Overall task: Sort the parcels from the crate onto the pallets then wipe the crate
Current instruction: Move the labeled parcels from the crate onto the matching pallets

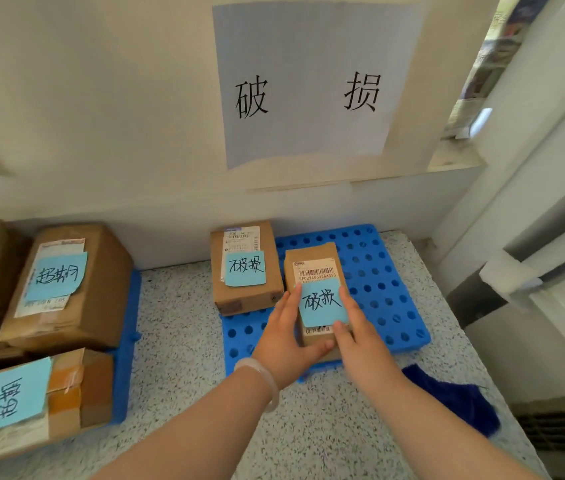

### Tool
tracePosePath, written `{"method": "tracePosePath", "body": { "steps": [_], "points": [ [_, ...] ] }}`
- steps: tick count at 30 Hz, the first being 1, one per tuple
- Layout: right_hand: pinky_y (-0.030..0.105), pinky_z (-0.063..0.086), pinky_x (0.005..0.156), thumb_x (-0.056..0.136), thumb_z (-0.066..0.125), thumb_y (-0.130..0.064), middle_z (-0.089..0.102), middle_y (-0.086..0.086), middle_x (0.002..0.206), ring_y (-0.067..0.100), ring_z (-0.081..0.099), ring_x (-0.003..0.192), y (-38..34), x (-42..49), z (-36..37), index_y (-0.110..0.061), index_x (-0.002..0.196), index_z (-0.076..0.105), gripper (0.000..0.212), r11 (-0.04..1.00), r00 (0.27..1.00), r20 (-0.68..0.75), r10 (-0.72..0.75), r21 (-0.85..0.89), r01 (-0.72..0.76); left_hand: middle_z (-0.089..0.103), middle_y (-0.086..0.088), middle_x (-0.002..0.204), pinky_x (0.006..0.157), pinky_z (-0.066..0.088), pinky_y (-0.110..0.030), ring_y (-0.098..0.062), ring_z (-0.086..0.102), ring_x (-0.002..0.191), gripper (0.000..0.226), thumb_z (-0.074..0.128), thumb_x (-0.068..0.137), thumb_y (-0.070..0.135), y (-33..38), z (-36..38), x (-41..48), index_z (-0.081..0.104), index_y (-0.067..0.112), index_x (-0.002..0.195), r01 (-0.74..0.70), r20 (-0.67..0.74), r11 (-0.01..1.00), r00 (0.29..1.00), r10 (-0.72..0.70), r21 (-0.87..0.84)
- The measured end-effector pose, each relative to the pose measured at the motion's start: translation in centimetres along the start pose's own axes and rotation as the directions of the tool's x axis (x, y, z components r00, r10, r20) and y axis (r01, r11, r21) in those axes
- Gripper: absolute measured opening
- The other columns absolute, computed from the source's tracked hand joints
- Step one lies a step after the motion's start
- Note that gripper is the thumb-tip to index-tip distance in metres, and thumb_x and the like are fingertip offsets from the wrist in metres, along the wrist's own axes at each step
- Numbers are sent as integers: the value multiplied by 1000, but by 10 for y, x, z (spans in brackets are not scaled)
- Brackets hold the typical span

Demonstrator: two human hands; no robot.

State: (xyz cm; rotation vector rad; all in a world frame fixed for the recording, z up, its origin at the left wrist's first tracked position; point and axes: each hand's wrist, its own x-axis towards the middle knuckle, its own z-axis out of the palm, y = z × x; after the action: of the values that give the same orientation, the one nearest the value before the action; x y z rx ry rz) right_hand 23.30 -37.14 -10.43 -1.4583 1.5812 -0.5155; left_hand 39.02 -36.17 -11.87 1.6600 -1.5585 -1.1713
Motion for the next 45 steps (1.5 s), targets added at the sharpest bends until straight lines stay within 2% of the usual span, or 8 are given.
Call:
{"method": "tracePosePath", "body": {
  "steps": [6, 8, 11, 15, 22, 27, 35, 45],
  "points": [
    [26, 45, 88, 104, 35, -38, 37, -6, 137, 3, 47, 110, -11, 17, -3, -59, 147, 4, 57, 998, 998, 46, -47, -36, 49, 7, 11, 162, 120, 21, -33, -7, 7, 148, 100, 73, 82, 46, 2, -8, 10, -3, 51, 148, 20, -18, 1000, 1000, -20, -2],
    [25, 43, 92, 104, 37, -40, 25, -6, 150, 9, 40, 126, -12, 14, -3, -57, 148, 4, 58, 995, 997, 25, -72, -71, 73, -2, 11, 163, 121, 18, -34, -8, 2, 149, 98, 70, 84, 46, 4, -9, 4, -1, 44, 152, 2, -34, 998, 999, 0, 57],
    [40, 31, 113, 101, 41, -43, 0, -11, 162, 13, 11, 147, -6, -1, -4, -55, 148, 7, 60, 964, 985, -67, -156, -226, 138, -15, 19, 159, 120, 11, -25, 0, -4, 145, 91, 64, 88, 49, 6, -7, -15, 0, 37, 153, -104, -57, 969, 991, 120, 223],
    [33, 20, 118, 97, 48, -43, -10, -19, 161, 1, -4, 146, 17, -28, 3, -46, 151, 5, 69, 853, 936, -52, -348, -432, 294, -20, 25, 157, 119, 6, -24, 2, -11, 146, 77, 36, 89, 63, -3, 3, -44, -5, 39, 150, -244, -15, 903, 964, 266, 354],
    [29, -11, 115, 83, 17, -69, -39, -20, 151, 3, -31, 142, 23, -33, 8, -33, 151, -19, 85, 710, 937, 114, -331, -623, 327, -31, 25, 152, 120, -9, -33, 0, -31, 140, 77, 10, 83, 72, -6, 1, -49, -17, 39, 147, -179, 82, 830, 984, 160, 528],
    [26, -16, 113, 69, -7, -90, -38, -23, 151, -1, -33, 140, 10, -10, -2, -41, 149, -18, 95, 734, 929, 162, -332, -574, 363, -27, 22, 155, 120, -11, -46, -9, -28, 144, 86, -5, 79, 80, 5, -15, -24, -8, 37, 153, -118, 78, 755, 993, 89, 645],
    [28, -15, 115, 92, 47, -59, -45, -21, 147, 2, -34, 140, -7, 35, -4, -41, 146, -24, 91, 660, 899, 227, -374, -616, 430, -24, 19, 158, 118, -16, -49, -12, -26, 145, 85, -8, 78, 76, 9, -28, 10, -9, 37, 154, -43, 5, 712, 998, 56, 701],
    [37, -7, 121, 85, 48, -64, -34, -16, 155, 9, -22, 147, -9, 50, 0, -41, 151, -16, 95, 655, 893, 206, -399, -617, 435, -24, 19, 158, 119, -11, -49, -12, -21, 147, 89, -6, 73, 77, 11, -38, 22, -9, 39, 154, -23, 12, 730, 1000, 21, 683]
  ]
}}
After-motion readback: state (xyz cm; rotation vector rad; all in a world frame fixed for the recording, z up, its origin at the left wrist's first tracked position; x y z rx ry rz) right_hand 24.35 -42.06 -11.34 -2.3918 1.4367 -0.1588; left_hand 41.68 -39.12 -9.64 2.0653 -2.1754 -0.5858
